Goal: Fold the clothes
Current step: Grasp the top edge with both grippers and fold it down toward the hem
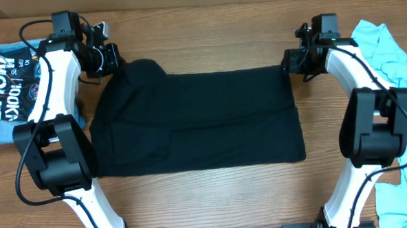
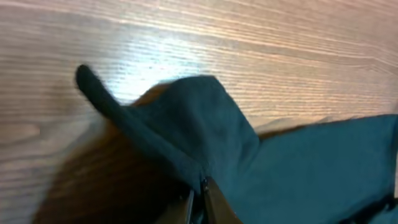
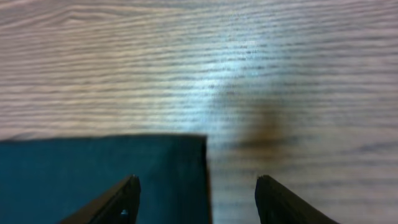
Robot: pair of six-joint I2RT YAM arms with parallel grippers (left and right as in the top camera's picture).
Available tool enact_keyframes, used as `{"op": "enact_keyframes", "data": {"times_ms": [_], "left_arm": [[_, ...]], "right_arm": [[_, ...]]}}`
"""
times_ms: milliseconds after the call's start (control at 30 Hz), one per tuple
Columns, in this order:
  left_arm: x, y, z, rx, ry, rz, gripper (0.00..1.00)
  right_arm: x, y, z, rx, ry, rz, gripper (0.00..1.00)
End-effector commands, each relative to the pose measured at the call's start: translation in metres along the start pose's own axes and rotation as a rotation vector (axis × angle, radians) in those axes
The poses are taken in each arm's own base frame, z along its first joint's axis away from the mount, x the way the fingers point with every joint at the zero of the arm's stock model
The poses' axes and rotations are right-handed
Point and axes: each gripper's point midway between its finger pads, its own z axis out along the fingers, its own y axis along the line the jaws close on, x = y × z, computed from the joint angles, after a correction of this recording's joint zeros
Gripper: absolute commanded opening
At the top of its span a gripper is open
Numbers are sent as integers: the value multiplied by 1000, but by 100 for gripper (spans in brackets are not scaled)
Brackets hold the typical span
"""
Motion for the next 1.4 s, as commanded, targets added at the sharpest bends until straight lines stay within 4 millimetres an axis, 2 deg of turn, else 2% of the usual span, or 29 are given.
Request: {"op": "enact_keyframes", "data": {"times_ms": [0,267,467,600,767,900,1033,1167,1233,1367], "left_arm": [[-5,-7,-4,20,-13,-10,8],[-2,-2,-4,-4,-4,-15,8],[-2,-2,-4,-7,-2,-17,8],[-1,-2,-4,-7,0,-17,8],[-1,-3,-4,-6,3,-17,8],[1,-3,-4,-7,10,-21,8],[3,-2,-4,-8,15,-23,8],[5,-2,-4,-8,26,-28,4],[8,-3,-5,-8,37,-35,4],[19,-4,-10,-11,78,-56,4]], "right_arm": [[-9,1,4,-13,-24,-20,63],[-9,2,16,-21,-26,-24,59],[5,4,36,-26,21,-25,59],[7,13,44,-44,22,-41,58],[5,24,45,-51,13,-63,38],[7,15,45,-2,22,-59,13],[13,-2,44,77,49,-46,4],[13,-14,36,143,58,12,4],[9,-13,28,143,55,14,4],[-6,-7,-2,142,26,10,4]]}}
